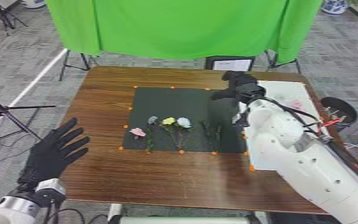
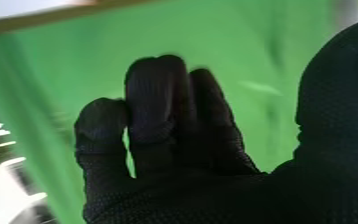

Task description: Arrange flowers

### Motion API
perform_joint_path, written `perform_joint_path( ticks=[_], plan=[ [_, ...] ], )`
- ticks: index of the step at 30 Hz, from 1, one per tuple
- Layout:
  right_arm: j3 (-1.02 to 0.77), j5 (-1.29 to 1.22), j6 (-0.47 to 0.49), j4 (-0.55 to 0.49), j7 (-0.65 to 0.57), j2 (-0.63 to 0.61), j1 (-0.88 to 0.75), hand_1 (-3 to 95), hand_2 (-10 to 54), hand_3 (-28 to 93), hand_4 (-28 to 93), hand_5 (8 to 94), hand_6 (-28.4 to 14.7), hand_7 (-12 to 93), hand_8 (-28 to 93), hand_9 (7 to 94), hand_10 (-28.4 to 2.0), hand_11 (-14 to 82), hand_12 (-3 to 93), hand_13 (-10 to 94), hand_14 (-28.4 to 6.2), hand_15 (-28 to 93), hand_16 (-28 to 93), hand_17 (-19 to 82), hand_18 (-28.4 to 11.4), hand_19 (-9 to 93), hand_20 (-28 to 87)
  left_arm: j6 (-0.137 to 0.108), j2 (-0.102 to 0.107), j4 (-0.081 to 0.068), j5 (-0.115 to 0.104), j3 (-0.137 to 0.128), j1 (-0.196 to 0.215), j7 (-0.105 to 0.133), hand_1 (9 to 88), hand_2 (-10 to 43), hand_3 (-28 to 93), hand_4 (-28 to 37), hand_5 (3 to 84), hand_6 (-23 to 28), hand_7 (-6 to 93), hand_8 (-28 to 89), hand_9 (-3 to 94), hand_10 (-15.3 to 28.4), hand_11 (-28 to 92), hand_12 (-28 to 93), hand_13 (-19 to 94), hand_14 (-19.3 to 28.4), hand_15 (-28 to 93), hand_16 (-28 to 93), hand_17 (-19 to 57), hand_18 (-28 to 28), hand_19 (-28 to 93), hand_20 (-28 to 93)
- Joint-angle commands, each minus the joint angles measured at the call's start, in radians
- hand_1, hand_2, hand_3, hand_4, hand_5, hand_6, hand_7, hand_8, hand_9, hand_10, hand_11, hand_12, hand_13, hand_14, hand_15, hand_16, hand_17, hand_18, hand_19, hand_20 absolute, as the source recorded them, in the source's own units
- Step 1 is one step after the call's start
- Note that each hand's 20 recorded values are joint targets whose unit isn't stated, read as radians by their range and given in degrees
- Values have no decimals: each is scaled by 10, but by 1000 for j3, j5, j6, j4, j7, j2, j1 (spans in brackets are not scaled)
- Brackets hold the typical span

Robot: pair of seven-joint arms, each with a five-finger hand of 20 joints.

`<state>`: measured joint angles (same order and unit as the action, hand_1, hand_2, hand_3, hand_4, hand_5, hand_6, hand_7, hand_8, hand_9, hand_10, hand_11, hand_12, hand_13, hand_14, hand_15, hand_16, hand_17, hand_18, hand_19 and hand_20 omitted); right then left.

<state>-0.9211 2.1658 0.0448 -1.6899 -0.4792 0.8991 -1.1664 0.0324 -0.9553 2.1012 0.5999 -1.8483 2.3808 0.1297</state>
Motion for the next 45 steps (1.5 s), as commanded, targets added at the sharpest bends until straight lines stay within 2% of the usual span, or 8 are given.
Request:
perform_joint_path(
  ticks=[1,13,20,24,26,30,34,45],
  plan=[
    [-80,-68,222,106,-153,-135,29,152,-95,839,-283,236,-79,239,-100,273,-163,193,246,396,-136,784,202,183,-224,786,556,-7,-18,9,4,-3,20,7,221,-32,677,-283,242,27,175,-103,221,110,134,193,178,160,231,14,-117,234,375,85],
    [-77,-16,171,210,-207,-176,-4,182,-95,848,-283,182,-102,195,-67,231,-171,127,246,389,-130,785,169,186,-218,788,554,-13,-24,13,4,-4,26,9,221,-32,676,-283,242,28,173,-103,221,110,133,193,179,160,231,14,-117,234,376,85],
    [-59,33,124,253,-227,-179,-16,244,-95,875,-282,288,-73,281,-129,373,-145,202,203,509,-96,771,204,244,-215,832,535,-8,-21,9,3,-2,21,5,221,-31,677,-283,242,28,172,-102,222,111,132,193,179,160,231,15,-118,235,376,85],
    [-38,59,22,273,-190,-190,-29,324,-95,872,-282,385,-25,339,-170,500,-97,258,196,586,-76,758,227,280,-205,852,521,-6,-17,8,2,0,18,4,222,-31,676,-283,243,28,172,-102,222,110,133,193,179,160,231,15,-117,234,376,84],
    [-17,116,-85,288,-156,-197,-38,378,-94,865,-281,474,13,362,-190,614,-84,280,200,646,-59,737,250,305,-197,864,517,-4,-15,7,2,-1,17,3,222,-30,675,-283,242,28,172,-102,222,111,134,193,179,160,231,15,-117,234,375,84],
    [-10,148,-151,272,-113,-206,-54,501,-73,781,-282,675,40,426,-54,869,-44,153,376,745,-41,713,288,366,-190,905,511,-1,-16,9,2,-7,20,-2,222,-30,676,-283,242,28,172,-102,222,111,134,193,179,160,231,14,-117,234,375,85],
    [-22,151,-224,195,-54,-217,-89,511,-92,812,-283,736,35,405,-36,912,-36,163,401,775,-35,709,299,388,-194,921,512,5,-9,5,2,-6,12,-5,222,-30,675,-283,242,28,173,-102,222,111,135,193,179,160,231,14,-117,234,375,85],
    [144,238,-289,-10,181,-125,-19,499,-95,831,-283,744,36,400,-28,919,-37,156,413,778,-34,712,308,389,-193,925,512,15,-4,-3,1,12,-5,-18,222,-30,677,-283,242,27,175,-102,223,110,135,192,179,160,232,15,-117,234,375,86]
  ],
)
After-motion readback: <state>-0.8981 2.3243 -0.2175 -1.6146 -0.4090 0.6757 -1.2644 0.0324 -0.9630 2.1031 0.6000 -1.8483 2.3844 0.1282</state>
